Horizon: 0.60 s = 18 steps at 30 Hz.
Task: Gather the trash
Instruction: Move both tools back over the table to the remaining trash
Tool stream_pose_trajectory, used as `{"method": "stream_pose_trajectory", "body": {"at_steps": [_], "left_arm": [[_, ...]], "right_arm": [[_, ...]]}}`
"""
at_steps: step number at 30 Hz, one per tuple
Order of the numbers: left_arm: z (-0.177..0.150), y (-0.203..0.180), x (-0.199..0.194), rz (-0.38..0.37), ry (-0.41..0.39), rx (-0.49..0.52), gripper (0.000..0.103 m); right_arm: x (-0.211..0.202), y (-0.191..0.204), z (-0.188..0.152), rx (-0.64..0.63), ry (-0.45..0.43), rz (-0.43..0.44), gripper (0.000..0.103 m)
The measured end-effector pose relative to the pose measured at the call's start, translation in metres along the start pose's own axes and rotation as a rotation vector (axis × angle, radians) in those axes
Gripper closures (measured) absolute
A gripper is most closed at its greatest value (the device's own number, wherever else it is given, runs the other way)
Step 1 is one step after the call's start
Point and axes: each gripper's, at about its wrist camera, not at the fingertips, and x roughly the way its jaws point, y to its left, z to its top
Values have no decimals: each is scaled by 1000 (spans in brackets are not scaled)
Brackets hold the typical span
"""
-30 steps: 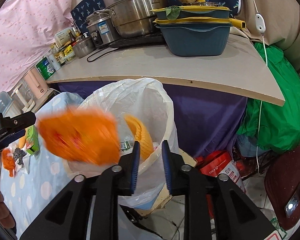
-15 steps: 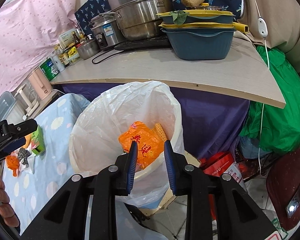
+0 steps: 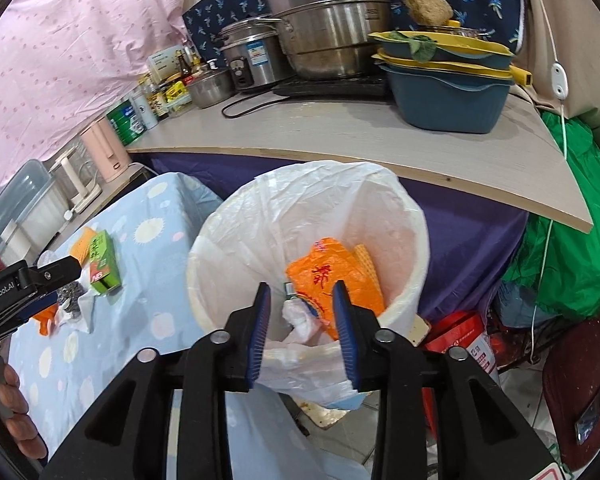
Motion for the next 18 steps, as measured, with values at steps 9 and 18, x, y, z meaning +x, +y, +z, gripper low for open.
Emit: {"method": "stream_pose_trajectory", "body": {"at_steps": [9, 18], "left_arm": [[-5, 81, -11, 135, -9, -127, 24], [-13, 169, -16, 265, 16, -242, 23]], "right_arm": [[8, 50, -8, -61, 21, 48, 60], [26, 104, -21, -115, 67, 107, 54]]}}
